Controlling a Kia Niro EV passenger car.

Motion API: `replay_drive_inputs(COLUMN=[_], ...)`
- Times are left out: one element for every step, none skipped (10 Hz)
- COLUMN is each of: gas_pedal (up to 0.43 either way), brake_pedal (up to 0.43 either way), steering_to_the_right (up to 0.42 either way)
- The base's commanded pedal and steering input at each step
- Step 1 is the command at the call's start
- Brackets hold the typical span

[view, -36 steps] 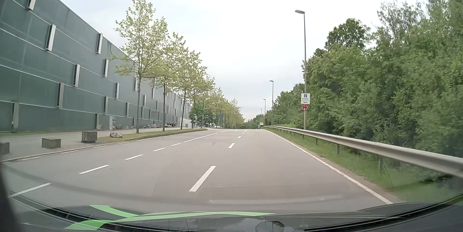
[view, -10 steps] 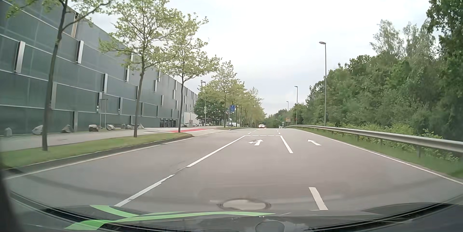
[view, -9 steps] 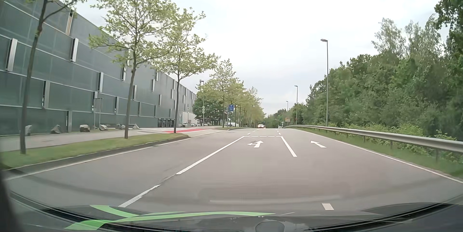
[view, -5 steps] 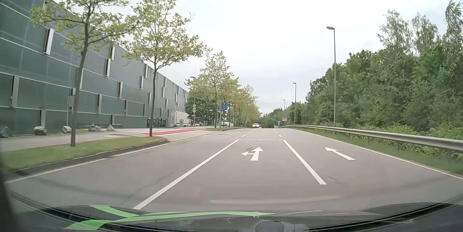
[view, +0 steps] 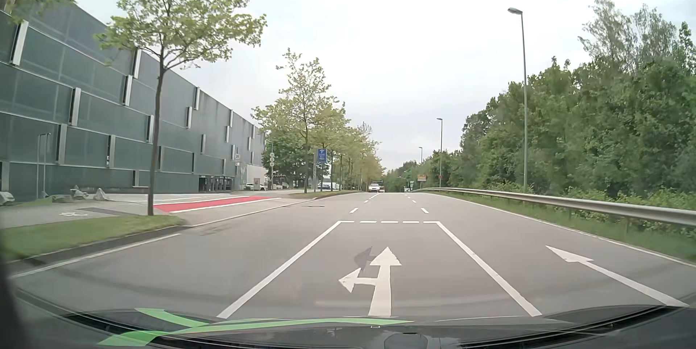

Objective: Follow the waypoints while adhering to traffic rules and regulations

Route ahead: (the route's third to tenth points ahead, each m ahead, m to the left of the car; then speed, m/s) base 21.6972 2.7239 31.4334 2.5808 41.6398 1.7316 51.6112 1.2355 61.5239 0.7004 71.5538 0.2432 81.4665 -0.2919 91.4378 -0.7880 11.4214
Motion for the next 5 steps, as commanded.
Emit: replay_drive_inputs(gas_pedal=[0.059,0.059,0.059,0.059,0.059], brake_pedal=[0.000,0.000,0.000,0.000,0.000], steering_to_the_right=[0.016,0.016,0.015,0.013,0.011])
